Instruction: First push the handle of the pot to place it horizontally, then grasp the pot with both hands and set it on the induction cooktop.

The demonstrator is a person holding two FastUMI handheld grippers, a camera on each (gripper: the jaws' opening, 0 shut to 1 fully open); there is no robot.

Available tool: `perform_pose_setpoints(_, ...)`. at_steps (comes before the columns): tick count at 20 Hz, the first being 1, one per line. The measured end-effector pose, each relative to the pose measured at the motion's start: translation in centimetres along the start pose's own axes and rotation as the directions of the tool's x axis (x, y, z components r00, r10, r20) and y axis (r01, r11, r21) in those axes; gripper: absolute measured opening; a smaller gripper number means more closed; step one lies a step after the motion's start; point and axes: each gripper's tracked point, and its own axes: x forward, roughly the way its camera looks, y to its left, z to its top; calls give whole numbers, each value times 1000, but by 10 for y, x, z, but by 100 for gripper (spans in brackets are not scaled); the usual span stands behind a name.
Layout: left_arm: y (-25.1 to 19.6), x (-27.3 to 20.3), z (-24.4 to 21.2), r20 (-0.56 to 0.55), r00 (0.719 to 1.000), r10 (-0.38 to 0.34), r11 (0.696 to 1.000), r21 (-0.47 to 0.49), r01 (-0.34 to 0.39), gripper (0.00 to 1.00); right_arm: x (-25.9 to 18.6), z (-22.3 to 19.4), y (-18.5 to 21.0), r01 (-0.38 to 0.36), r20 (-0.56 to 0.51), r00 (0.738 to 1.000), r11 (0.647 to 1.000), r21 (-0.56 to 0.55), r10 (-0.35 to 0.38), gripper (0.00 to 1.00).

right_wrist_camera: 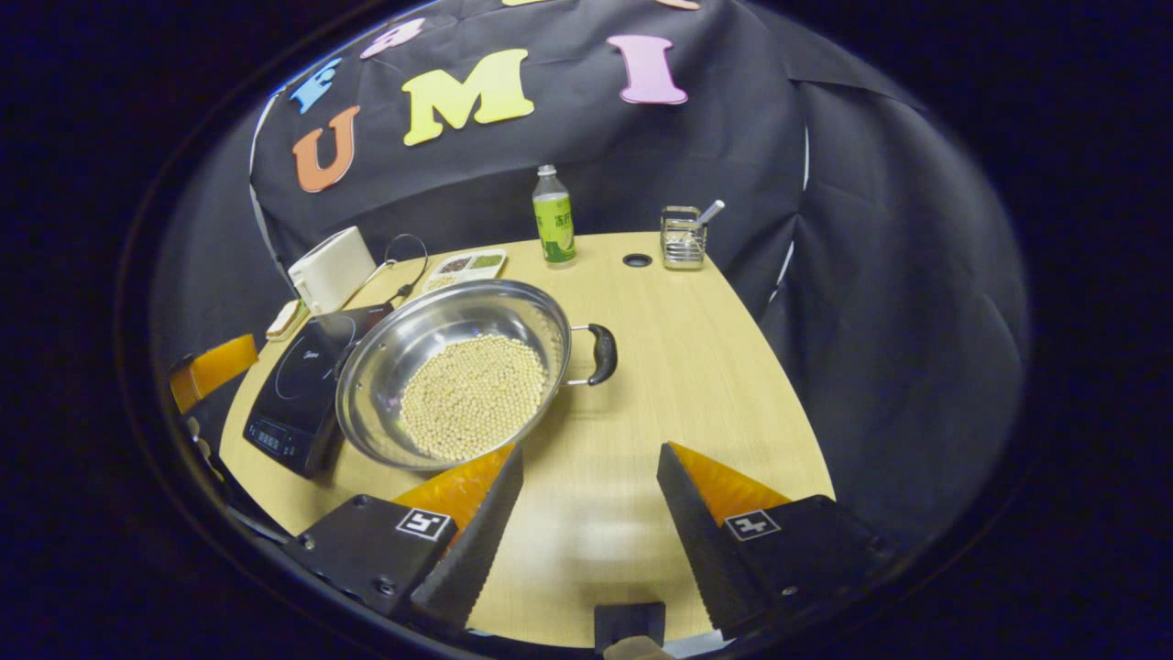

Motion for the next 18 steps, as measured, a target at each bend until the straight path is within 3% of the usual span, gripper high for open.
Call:
perform_pose_setpoints(7, 10, 68, -19, -113, 989, 97, 995, 17, -96, 96, 68, 45, 3, -71, -45, 997, 996, -44, 69, 93)
perform_pose_setpoints(18, 2, 121, -51, -244, 961, 129, 992, 30, -125, 92, 126, 48, 2, -117, -153, 983, 990, -73, 105, 92)
